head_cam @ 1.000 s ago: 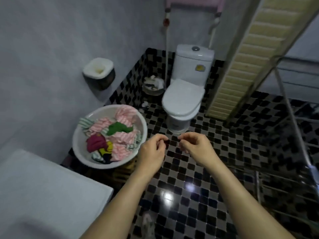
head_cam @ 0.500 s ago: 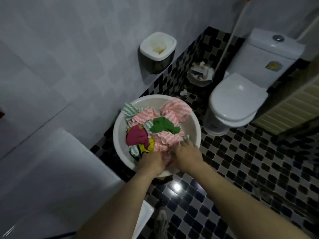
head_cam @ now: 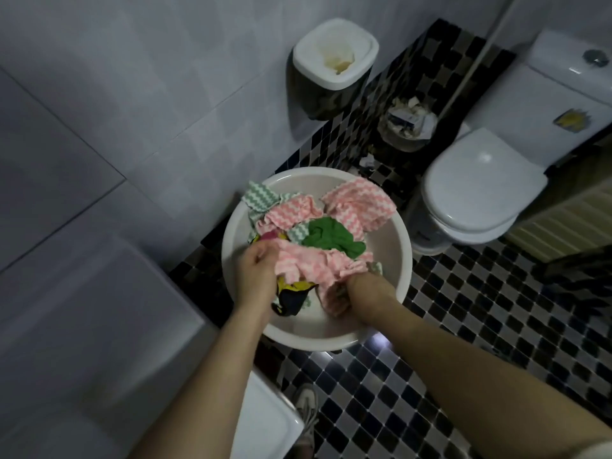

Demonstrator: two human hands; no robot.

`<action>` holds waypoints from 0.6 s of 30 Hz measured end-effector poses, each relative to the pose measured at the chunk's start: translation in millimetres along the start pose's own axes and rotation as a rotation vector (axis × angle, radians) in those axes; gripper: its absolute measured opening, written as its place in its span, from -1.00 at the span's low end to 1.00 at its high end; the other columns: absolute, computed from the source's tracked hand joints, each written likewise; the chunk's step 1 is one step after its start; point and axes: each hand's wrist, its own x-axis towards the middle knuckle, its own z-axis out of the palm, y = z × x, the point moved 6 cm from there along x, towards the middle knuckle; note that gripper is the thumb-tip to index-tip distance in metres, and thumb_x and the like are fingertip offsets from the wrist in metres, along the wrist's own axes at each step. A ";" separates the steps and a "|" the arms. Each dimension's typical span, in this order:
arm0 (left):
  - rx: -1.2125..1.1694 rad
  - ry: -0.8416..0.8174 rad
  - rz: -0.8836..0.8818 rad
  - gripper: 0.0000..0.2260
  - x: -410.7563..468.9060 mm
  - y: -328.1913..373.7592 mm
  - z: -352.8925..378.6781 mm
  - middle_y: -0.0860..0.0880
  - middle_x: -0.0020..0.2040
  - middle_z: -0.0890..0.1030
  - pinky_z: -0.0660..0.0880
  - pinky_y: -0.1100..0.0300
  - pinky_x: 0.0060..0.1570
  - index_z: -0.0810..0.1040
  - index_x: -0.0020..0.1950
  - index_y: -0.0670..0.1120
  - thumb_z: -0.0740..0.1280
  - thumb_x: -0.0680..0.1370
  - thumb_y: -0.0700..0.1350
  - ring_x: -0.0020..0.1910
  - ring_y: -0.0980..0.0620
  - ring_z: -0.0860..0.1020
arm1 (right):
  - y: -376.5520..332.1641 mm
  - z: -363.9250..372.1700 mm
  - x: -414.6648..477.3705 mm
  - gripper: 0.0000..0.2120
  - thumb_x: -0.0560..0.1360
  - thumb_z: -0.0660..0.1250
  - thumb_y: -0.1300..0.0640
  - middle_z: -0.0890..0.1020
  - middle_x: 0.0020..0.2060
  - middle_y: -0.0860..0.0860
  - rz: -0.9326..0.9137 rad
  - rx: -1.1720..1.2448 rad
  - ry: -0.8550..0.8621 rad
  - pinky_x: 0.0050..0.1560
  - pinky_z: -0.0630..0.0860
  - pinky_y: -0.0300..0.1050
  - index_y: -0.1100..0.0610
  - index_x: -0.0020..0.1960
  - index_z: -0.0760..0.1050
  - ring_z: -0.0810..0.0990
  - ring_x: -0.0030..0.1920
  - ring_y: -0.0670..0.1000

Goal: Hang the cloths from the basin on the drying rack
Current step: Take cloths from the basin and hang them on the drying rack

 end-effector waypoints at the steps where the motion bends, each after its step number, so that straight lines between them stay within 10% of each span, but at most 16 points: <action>1: -0.063 0.032 0.009 -0.88 4.5 4.8 -8.5 -0.11 -0.09 0.66 0.54 0.08 -0.13 0.62 -0.10 -0.02 0.32 0.58 -0.16 -0.10 -0.11 0.63 | -0.7 -0.7 -2.2 -0.65 0.60 0.14 0.20 0.51 0.29 0.12 -0.009 0.012 -0.020 0.27 0.41 -0.07 0.11 0.37 0.40 0.50 0.27 0.12; 7: 0.128 0.033 0.119 -0.95 15.9 12.7 -21.1 -0.05 -0.01 0.62 0.54 0.14 0.00 0.58 -0.07 -0.02 0.41 0.52 -0.14 -0.07 0.10 0.58 | 0.9 -20.6 -6.3 -0.67 0.59 0.12 0.25 0.51 0.24 0.20 0.006 -0.143 0.090 0.20 0.45 -0.02 0.22 0.34 0.37 0.49 0.24 0.16; 12: 0.761 -0.102 0.192 -0.58 19.7 -3.4 4.8 -0.07 0.19 0.59 0.52 0.06 0.09 0.48 0.34 0.02 0.41 0.49 0.03 0.12 -0.11 0.57 | -0.4 -44.3 -18.2 -0.69 0.54 0.21 0.24 0.55 0.20 0.18 -0.007 -0.166 0.023 0.12 0.49 -0.03 0.24 0.27 0.44 0.55 0.21 0.18; 18: 1.102 -0.152 0.149 -0.71 37.1 -6.2 24.6 -0.09 0.09 0.64 0.48 0.08 -0.08 0.54 0.21 -0.01 0.33 0.53 0.03 0.05 -0.18 0.59 | 21.2 -66.0 -30.8 -0.77 0.46 0.30 0.21 0.49 -0.46 0.10 0.052 0.481 0.069 -0.37 0.39 -0.14 0.28 -0.33 0.53 0.45 -0.43 0.02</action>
